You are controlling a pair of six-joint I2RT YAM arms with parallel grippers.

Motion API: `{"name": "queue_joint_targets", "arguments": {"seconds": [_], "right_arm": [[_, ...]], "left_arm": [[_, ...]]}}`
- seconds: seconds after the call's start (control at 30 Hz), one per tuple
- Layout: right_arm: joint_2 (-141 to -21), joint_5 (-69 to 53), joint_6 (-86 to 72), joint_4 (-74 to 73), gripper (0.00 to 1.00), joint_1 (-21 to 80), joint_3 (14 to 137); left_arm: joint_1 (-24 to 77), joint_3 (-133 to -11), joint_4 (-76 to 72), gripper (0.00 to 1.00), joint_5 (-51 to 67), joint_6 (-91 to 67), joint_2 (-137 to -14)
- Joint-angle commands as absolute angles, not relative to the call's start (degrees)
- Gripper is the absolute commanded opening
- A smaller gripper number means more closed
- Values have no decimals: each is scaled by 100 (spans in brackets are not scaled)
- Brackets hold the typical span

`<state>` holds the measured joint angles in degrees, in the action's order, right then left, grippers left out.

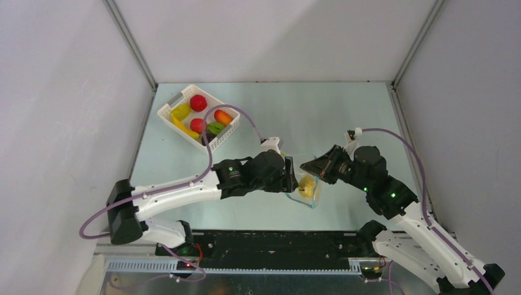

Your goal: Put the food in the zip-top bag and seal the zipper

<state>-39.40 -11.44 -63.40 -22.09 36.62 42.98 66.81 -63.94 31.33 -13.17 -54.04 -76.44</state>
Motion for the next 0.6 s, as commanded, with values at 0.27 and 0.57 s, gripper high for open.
{"name": "queue_joint_targets", "arguments": {"seconds": [0.27, 0.57], "right_arm": [[-3764, -1053, -6373, -1941, 0, 3625, 4315], [-3883, -1157, -6160, -2106, 0, 3428, 4320]], "left_arm": [[6638, -7041, 3818, 60, -1758, -5703, -8247], [6636, -7202, 4365, 21, -1922, -5721, -8207]]}}
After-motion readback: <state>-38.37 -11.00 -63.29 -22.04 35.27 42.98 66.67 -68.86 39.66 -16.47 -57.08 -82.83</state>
